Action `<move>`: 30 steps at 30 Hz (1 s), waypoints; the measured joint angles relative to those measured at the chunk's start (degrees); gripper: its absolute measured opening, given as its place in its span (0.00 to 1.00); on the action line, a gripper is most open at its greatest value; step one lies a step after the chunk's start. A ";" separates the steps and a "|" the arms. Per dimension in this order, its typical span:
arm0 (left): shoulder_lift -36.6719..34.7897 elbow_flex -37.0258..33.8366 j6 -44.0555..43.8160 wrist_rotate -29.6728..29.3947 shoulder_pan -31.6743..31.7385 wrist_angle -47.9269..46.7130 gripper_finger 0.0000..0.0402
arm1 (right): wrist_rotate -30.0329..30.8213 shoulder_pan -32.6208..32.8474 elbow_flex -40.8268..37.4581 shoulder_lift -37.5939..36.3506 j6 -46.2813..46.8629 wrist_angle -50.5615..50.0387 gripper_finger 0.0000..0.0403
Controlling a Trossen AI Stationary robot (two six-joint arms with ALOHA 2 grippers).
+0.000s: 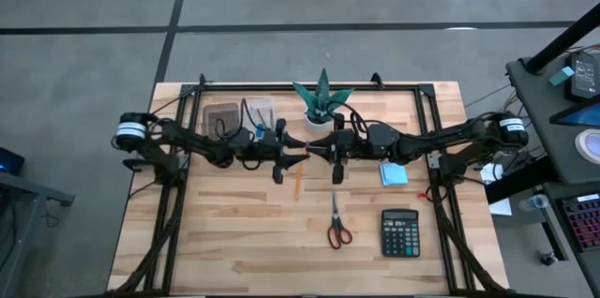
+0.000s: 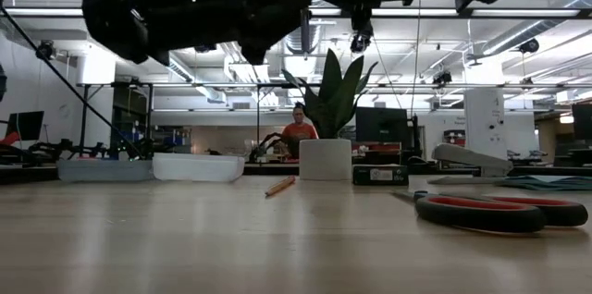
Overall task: Pack school essentials
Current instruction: Put the purple pen into the black supply box
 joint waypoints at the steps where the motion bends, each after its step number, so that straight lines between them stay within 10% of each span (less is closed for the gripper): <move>1: 0.71 0.48 -0.04 1.06 0.00 0.59 0.34 | 0.00 -0.12 0.00 0.04 0.01 -0.01 0.08; 13: 2.94 3.12 0.08 3.38 0.09 0.72 0.32 | -0.07 -0.30 0.00 0.02 -0.83 -0.18 0.08; 23: 2.92 3.05 0.28 3.32 0.22 0.34 0.04 | -0.09 -0.30 0.00 0.02 -1.30 -0.53 0.09; 30: 2.90 3.01 0.07 3.15 0.18 0.32 0.05 | 0.19 -0.33 0.00 -0.44 -1.48 -1.54 0.26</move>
